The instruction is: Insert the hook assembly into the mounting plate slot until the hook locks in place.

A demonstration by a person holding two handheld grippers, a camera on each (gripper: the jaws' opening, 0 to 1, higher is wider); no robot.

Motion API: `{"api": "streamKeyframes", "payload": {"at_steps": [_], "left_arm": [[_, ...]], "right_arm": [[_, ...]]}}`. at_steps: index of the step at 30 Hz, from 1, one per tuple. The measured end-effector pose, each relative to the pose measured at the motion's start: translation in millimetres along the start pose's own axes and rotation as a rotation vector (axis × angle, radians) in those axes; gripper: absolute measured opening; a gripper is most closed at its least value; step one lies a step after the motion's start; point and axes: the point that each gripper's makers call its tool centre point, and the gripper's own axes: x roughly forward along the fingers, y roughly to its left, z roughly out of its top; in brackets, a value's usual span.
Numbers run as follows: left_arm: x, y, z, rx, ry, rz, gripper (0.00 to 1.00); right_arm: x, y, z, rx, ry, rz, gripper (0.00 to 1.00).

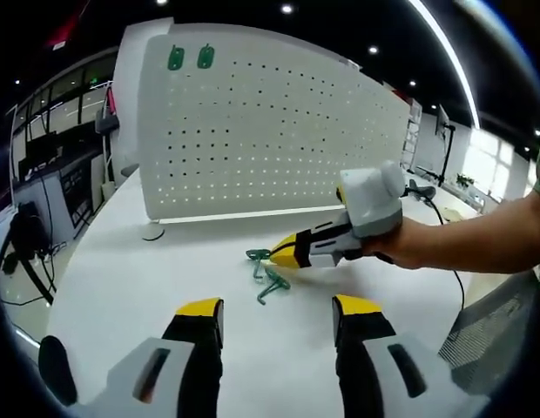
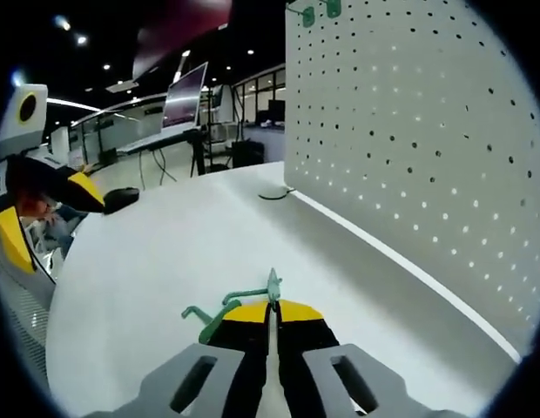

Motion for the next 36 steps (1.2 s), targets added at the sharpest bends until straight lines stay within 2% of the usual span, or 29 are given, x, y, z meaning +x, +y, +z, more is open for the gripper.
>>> {"api": "streamKeyframes", "payload": {"at_steps": [18,28,30,36], "left_arm": [[0,-1.0,1.8,0.006,-0.005,-0.005,0.51],[-1,-0.9,2.8,0.007,-0.009,-0.006,0.50],[-1,-1.2,2.7,0.007,-0.009,-0.007,0.50],[-1,-2.3,2.5,0.010,-0.008,-0.011,0.50]], "right_arm": [[-10,-11,21.0,0.010,-0.027,-0.025,0.00],[-15,-14,19.1,0.008,-0.015,-0.033,0.00],[-18,-19,22.3,-0.009,-0.032,-0.051,0.00],[-29,-32,22.0,0.017,-0.037,-0.084,0.00]]}}
